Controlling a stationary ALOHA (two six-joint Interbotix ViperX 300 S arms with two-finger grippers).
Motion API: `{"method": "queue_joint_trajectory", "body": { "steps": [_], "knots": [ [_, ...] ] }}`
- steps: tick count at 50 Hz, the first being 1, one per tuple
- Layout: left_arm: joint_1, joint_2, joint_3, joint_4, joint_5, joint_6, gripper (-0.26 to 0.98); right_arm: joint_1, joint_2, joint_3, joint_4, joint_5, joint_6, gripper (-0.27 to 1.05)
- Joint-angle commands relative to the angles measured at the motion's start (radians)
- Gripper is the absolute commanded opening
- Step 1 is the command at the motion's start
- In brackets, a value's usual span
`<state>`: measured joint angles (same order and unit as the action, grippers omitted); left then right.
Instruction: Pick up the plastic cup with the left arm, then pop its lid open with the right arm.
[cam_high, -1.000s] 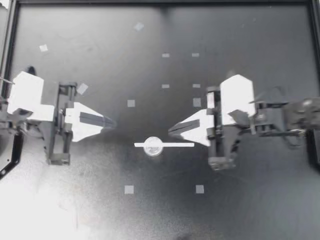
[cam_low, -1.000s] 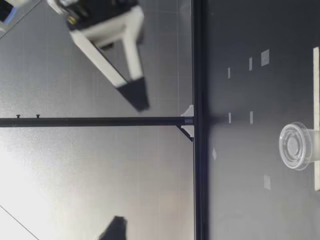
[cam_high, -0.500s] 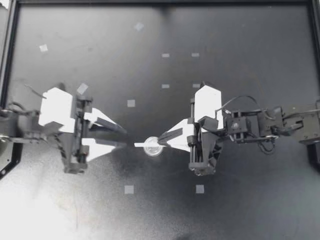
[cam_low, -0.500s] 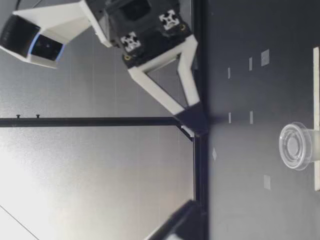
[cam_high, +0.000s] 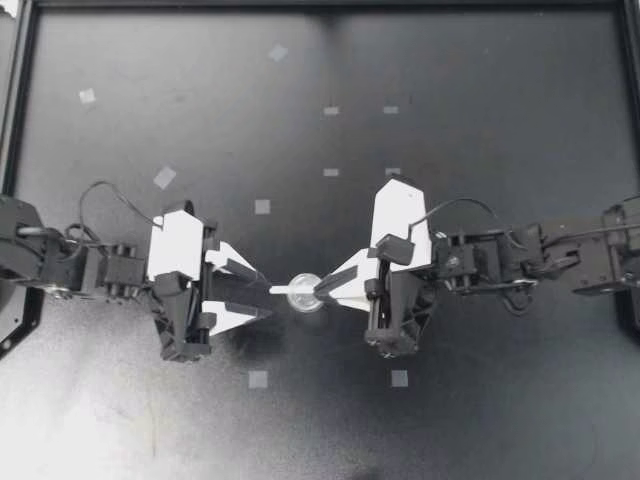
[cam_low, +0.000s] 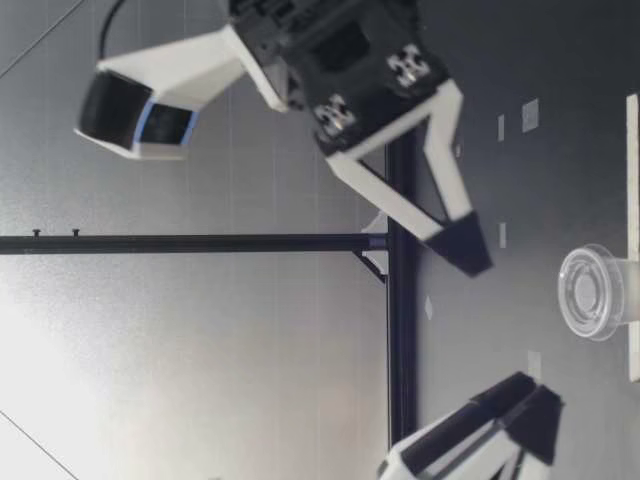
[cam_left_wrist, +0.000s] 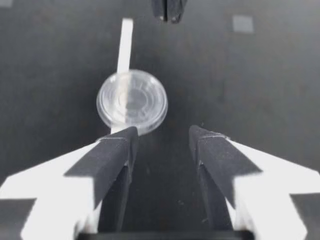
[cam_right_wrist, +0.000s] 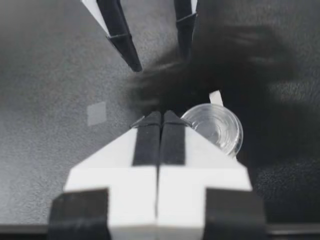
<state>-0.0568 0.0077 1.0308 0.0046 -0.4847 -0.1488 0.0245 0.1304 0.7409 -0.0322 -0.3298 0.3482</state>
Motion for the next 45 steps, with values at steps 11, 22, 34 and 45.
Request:
{"method": "queue_joint_trajectory", "body": {
  "steps": [11, 22, 34, 45],
  "knots": [
    [-0.003, 0.058, -0.038, 0.000, -0.009, 0.000, 0.59, 0.009, 0.029, -0.043, 0.000, -0.011, 0.011, -0.18],
    [-0.003, 0.133, -0.077, -0.003, -0.011, 0.002, 0.59, 0.009, 0.048, -0.044, 0.000, -0.009, 0.032, -0.18],
    [0.025, 0.152, -0.081, -0.006, -0.014, 0.005, 0.59, 0.008, 0.063, -0.044, 0.000, -0.005, 0.032, -0.18],
    [0.037, 0.161, -0.095, -0.006, -0.038, 0.028, 0.59, 0.008, 0.084, -0.046, 0.000, -0.005, 0.031, -0.18]
  ]
}}
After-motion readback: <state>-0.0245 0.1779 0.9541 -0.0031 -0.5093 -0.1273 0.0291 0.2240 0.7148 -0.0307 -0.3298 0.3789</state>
